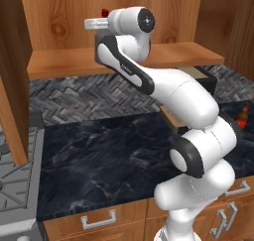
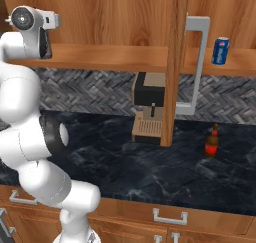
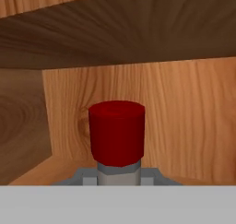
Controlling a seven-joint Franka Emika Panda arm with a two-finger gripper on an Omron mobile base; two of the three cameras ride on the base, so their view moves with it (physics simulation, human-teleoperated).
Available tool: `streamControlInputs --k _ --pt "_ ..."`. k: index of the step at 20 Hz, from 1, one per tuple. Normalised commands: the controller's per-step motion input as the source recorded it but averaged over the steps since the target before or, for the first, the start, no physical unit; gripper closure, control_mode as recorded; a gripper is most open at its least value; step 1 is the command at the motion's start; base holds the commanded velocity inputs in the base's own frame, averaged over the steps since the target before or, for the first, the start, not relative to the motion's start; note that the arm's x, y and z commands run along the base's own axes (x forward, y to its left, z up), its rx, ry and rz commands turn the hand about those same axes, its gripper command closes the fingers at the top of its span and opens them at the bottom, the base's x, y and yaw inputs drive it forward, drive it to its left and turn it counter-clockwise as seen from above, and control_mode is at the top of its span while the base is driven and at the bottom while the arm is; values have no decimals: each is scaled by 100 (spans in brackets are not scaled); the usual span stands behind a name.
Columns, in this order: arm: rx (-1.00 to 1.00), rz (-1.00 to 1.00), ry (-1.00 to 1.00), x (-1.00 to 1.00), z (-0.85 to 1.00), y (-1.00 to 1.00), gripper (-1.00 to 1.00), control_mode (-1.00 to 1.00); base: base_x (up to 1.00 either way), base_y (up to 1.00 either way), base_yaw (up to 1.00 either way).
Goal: Sort all alcoholic drinks to one cabinet, and non-alcoholic drinks to the other.
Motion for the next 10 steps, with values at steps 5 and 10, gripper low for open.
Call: streamControlInputs --k 5,10 --pt "0 0 0 27 0 12 100 -100 0 0 0" --pt "0 0 0 27 -2 15 100 -100 0 0 0"
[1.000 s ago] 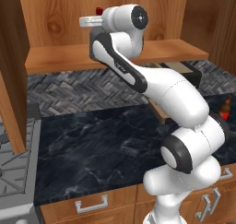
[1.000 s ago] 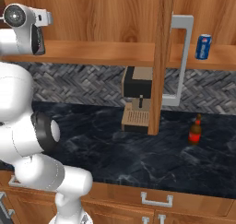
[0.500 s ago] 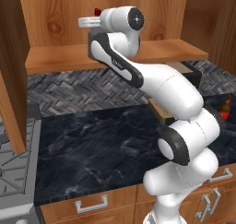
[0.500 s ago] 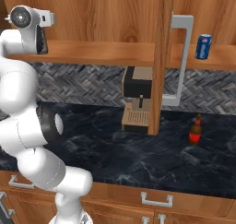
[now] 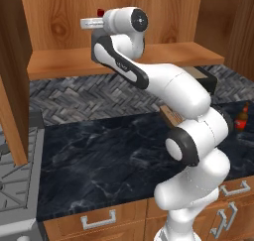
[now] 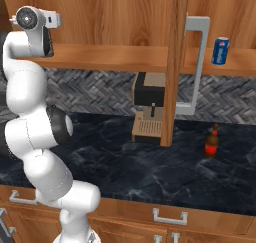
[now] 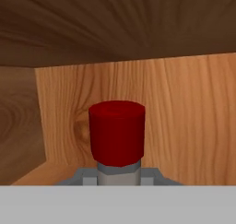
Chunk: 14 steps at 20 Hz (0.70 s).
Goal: Sort all alcoholic drinks to one cabinet, and non-alcoholic drinks to the other.
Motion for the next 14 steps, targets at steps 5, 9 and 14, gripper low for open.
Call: streamControlInputs --k 5,9,14 --pt "0 0 0 33 -7 15 100 -100 0 0 0" --pt "0 0 0 27 -11 7 100 -100 0 0 0" --pt "0 0 1 19 -16 5 100 -100 0 0 0"
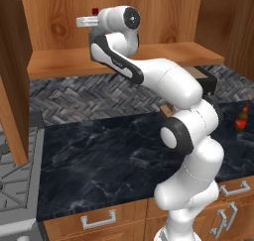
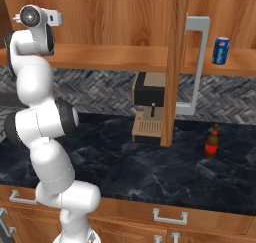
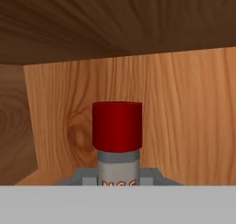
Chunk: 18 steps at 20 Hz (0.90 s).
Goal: Sort all alcoholic drinks to one cabinet, and non-alcoholic drinks to the other.
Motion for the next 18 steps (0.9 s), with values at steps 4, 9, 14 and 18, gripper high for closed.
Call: streamControlInputs --k 4,9,14,18 --pt "0 0 0 0 -16 1 -100 -100 0 0 0" --pt "0 0 0 -1 -1 0 -100 -100 0 0 0" --pt "0 0 0 -11 0 0 -100 -100 0 0 0" --pt "0 0 0 -37 2 0 -100 -100 0 0 0"
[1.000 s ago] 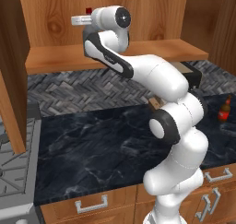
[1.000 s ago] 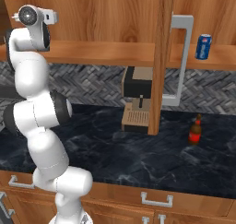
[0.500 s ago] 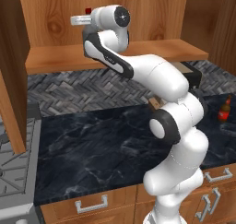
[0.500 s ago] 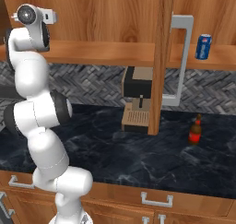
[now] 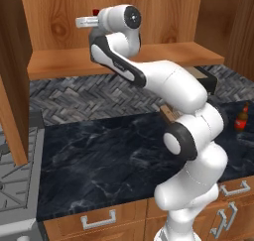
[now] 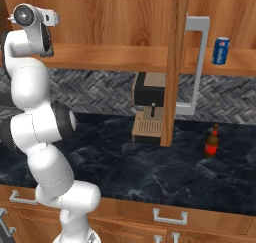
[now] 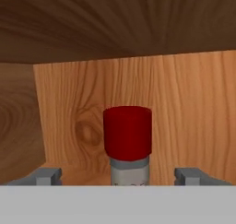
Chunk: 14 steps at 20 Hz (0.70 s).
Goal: Sort all alcoholic drinks to one cabinet, and non-alcoholic drinks to the other.
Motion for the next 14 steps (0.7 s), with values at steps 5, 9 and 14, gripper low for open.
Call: streamControlInputs --k 5,9,14 --pt "0 0 0 -46 4 -12 -100 -100 0 0 0" --pt "0 0 0 -39 1 -23 -100 -100 0 0 0" --pt "0 -2 -1 -52 0 -34 -100 -100 0 0 0"
